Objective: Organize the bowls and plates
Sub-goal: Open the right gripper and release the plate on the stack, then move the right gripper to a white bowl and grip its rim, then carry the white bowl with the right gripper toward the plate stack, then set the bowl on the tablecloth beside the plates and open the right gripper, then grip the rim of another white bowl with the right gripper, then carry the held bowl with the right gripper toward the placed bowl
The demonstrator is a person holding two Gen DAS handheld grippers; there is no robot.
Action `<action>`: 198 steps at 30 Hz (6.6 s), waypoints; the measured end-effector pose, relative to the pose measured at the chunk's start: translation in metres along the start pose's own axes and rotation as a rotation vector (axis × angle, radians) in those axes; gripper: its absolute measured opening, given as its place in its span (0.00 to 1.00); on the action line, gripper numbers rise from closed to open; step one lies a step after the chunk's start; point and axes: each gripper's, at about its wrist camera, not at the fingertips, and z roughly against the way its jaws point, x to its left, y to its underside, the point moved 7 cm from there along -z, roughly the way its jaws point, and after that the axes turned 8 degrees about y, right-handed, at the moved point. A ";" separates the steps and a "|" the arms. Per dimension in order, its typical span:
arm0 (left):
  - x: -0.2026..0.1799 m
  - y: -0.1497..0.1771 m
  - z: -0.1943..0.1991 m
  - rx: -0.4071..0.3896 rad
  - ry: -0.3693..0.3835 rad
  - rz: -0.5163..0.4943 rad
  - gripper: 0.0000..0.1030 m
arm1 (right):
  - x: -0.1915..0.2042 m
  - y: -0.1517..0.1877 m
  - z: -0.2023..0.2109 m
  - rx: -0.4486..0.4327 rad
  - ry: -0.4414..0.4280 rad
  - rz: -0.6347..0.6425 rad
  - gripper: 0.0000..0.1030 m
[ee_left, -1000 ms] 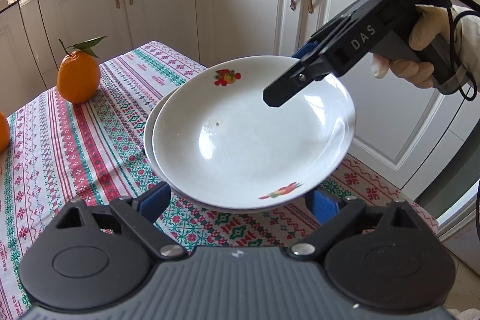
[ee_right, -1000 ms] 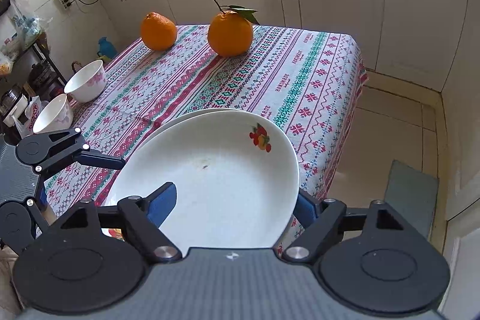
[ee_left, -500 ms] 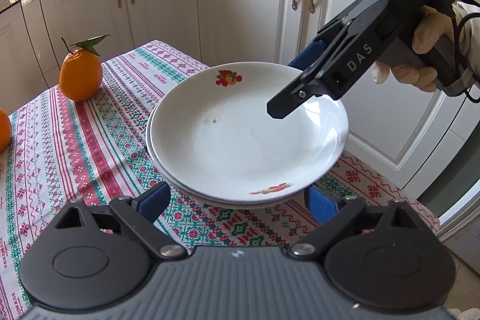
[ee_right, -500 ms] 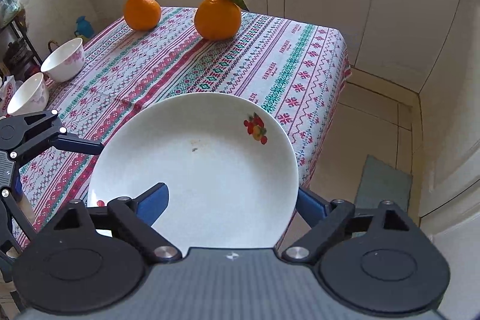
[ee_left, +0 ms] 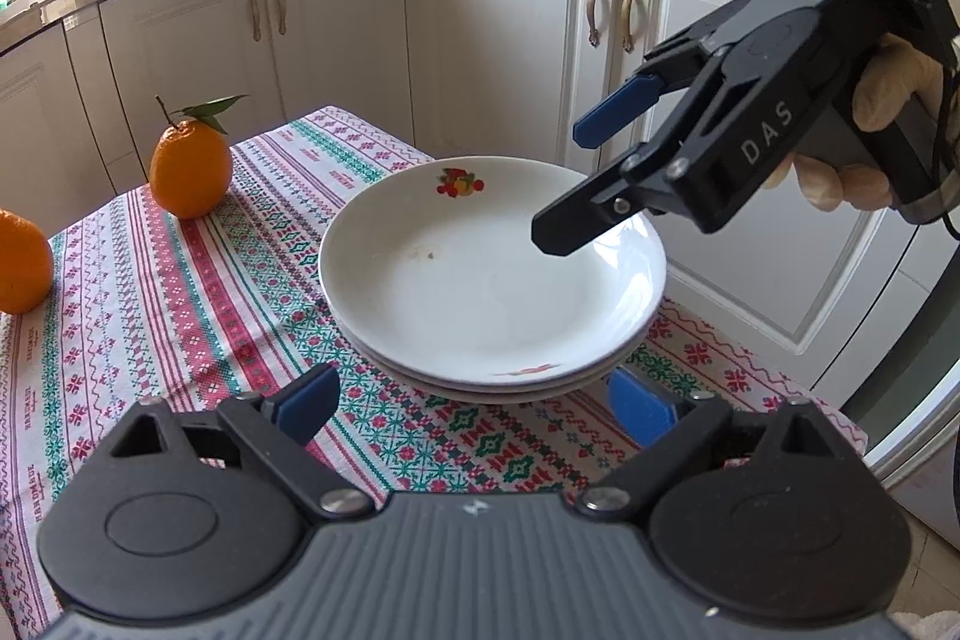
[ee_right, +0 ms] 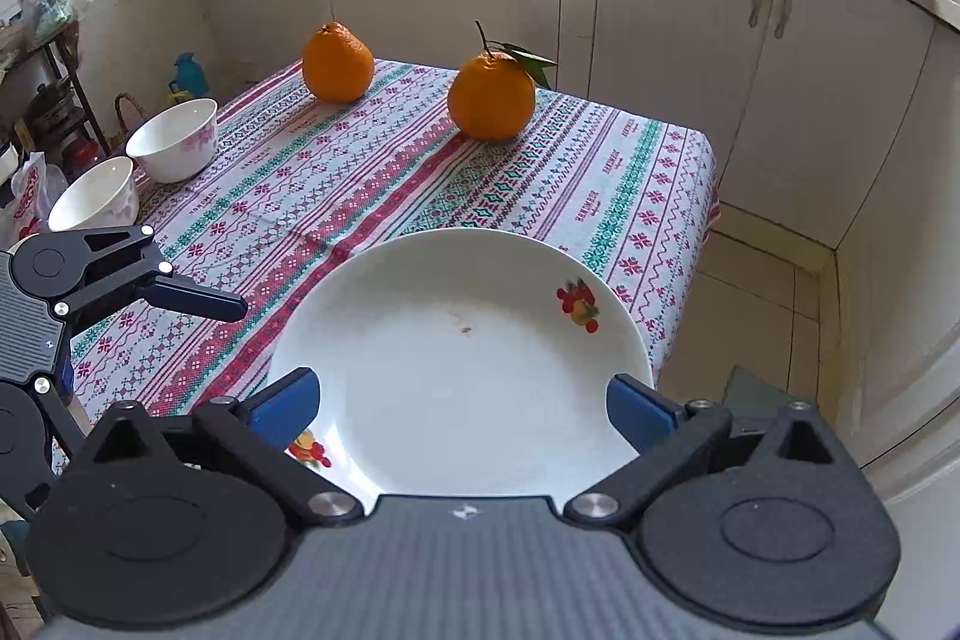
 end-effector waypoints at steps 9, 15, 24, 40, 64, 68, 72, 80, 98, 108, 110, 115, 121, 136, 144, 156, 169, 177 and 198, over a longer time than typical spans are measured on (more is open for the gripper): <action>0.006 0.016 0.064 -0.088 -0.080 0.014 0.97 | 0.049 -0.007 0.030 -0.116 0.069 0.019 1.00; 0.020 0.041 0.115 -0.131 -0.162 0.060 0.97 | 0.105 -0.013 0.037 -0.154 0.032 0.077 1.00; 0.045 0.095 0.192 -0.167 -0.380 0.106 0.97 | 0.197 -0.021 0.041 -0.221 -0.064 0.176 1.00; 0.106 0.206 0.234 -0.068 -0.517 0.279 0.97 | 0.329 -0.039 0.003 -0.156 -0.338 0.236 1.00; 0.118 0.212 0.221 -0.087 -0.406 0.280 0.81 | 0.377 -0.042 -0.040 -0.010 -0.488 0.218 0.65; 0.117 0.210 0.220 -0.076 -0.406 0.275 0.80 | 0.377 -0.041 -0.039 -0.012 -0.481 0.216 0.65; 0.115 0.206 0.220 -0.073 -0.403 0.262 0.80 | 0.372 -0.041 -0.036 -0.021 -0.479 0.200 0.65; 0.106 0.186 0.206 -0.070 -0.347 0.202 0.80 | 0.344 -0.038 -0.024 -0.046 -0.427 0.153 0.65; 0.085 0.132 0.138 -0.068 -0.148 0.062 0.80 | 0.253 -0.018 -0.010 -0.073 -0.242 -0.005 0.65; 0.086 0.120 0.116 -0.067 -0.111 0.038 0.80 | 0.229 -0.017 -0.018 -0.068 -0.195 -0.054 0.65; 0.086 0.119 0.113 -0.065 -0.107 0.033 0.80 | 0.227 -0.016 -0.020 -0.065 -0.188 -0.062 0.65; 0.086 0.117 0.107 -0.063 -0.092 0.030 0.80 | 0.220 -0.012 -0.024 -0.054 -0.175 -0.082 0.65; 0.086 0.115 0.102 -0.064 -0.077 0.031 0.80 | 0.216 -0.011 -0.025 -0.049 -0.158 -0.093 0.65; 0.084 0.121 0.110 -0.068 -0.089 0.031 0.91 | 0.217 -0.016 -0.013 -0.111 -0.135 -0.103 1.00; 0.091 0.138 0.142 -0.094 -0.156 0.114 0.93 | 0.228 -0.026 -0.008 -0.135 -0.067 -0.054 1.00; 0.145 0.165 0.184 -0.102 -0.363 0.212 0.94 | 0.277 -0.055 -0.017 -0.144 -0.001 0.148 1.00; 0.185 0.166 0.195 -0.131 -0.439 0.213 0.94 | 0.325 -0.099 -0.043 -0.146 -0.101 0.253 1.00; 0.201 0.169 0.185 -0.121 -0.428 0.215 0.93 | 0.333 -0.116 -0.070 -0.103 -0.182 0.234 0.99; 0.210 0.165 0.174 -0.110 -0.382 0.178 0.89 | 0.343 -0.126 -0.116 0.005 -0.334 0.185 0.74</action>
